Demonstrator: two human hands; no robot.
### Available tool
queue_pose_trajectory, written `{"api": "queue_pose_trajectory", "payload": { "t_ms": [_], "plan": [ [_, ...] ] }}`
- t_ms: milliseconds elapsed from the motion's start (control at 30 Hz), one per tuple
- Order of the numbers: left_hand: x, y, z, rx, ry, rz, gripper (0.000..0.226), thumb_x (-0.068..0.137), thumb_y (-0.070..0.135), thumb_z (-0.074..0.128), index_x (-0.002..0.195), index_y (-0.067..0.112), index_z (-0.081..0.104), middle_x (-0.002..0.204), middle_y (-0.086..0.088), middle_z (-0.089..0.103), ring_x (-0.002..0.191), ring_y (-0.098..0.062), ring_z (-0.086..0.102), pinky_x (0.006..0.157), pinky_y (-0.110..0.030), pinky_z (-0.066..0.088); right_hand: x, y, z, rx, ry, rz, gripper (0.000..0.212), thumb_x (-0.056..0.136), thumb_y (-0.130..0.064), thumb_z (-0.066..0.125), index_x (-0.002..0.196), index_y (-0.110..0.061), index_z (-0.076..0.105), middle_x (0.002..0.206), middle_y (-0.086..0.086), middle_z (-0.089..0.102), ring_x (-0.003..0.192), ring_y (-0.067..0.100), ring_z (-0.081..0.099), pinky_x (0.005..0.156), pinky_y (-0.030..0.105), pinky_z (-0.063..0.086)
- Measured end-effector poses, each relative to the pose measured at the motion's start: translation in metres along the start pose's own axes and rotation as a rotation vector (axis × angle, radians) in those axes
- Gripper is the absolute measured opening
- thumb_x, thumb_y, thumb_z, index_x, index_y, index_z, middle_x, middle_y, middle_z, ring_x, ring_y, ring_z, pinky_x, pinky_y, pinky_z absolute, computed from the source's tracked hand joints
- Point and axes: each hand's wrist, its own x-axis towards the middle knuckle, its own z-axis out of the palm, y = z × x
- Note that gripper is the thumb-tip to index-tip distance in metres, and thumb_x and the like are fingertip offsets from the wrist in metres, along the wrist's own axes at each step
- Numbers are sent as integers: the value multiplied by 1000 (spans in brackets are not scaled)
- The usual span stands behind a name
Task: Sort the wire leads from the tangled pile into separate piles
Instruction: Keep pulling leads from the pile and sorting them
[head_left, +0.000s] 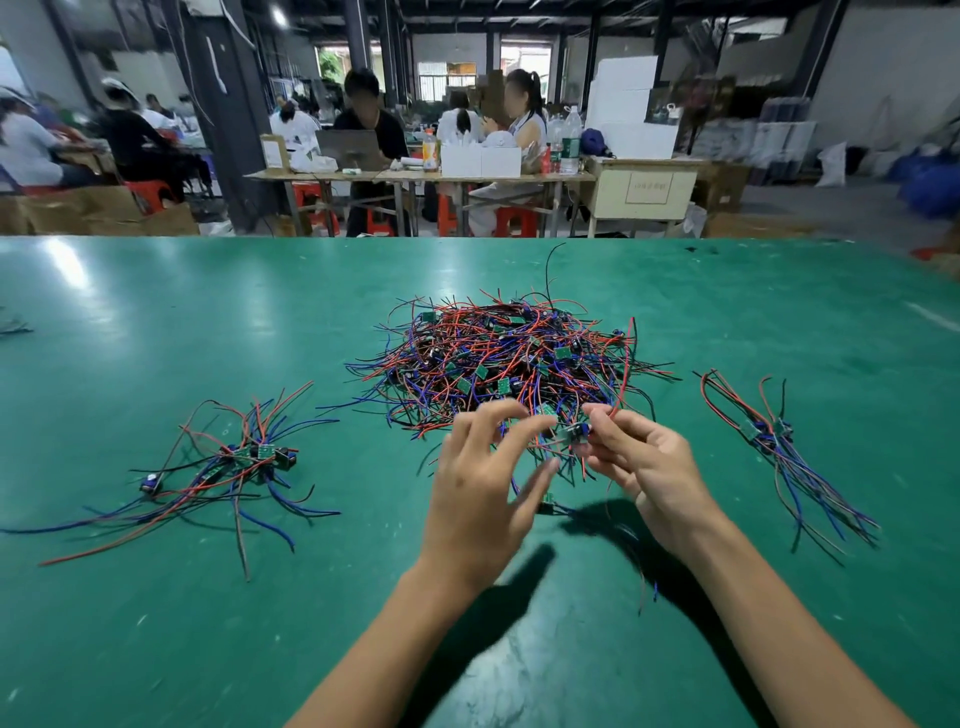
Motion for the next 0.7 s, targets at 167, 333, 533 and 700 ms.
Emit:
{"api": "queue_pose_trajectory", "payload": {
  "t_ms": [167, 333, 533, 700],
  "plan": [
    [6, -10, -7, -448, -203, -242, 25, 90, 19, 74, 114, 19, 76, 93, 17, 76, 79, 1, 63, 78, -26, 52, -7, 2, 6, -59, -197, -12, 28, 72, -31, 80, 94, -12, 80, 91, 12, 76, 76, 16, 73, 71, 21, 58],
    [21, -30, -25, -743, 52, -578, 14, 92, 12, 70, 99, 19, 79, 79, -2, 78, 57, -9, 58, 58, -20, 49, -3, 5, 0, -504, -232, -142, 36, 77, -39, 81, 110, -26, 77, 94, 4, 78, 74, 10, 70, 69, 21, 54],
    [16, -105, -74, -438, 675, -883, 23, 95, 18, 67, 113, 7, 74, 92, -7, 77, 76, -13, 66, 74, -26, 53, -4, 21, -5, -1354, -320, -328, 33, 77, -54, 80, 104, -34, 78, 92, -12, 64, 84, 0, 56, 76, 26, 45],
    [-6, -126, -81, 349, 341, -1153, 38, 88, 26, 68, 114, -1, 67, 129, -26, 52, 122, -43, 42, 95, -41, 32, -3, 14, 7, -533, -226, -122, 18, 89, -33, 70, 99, -22, 81, 81, 5, 76, 55, 5, 50, 51, 16, 42]
  ]
}}
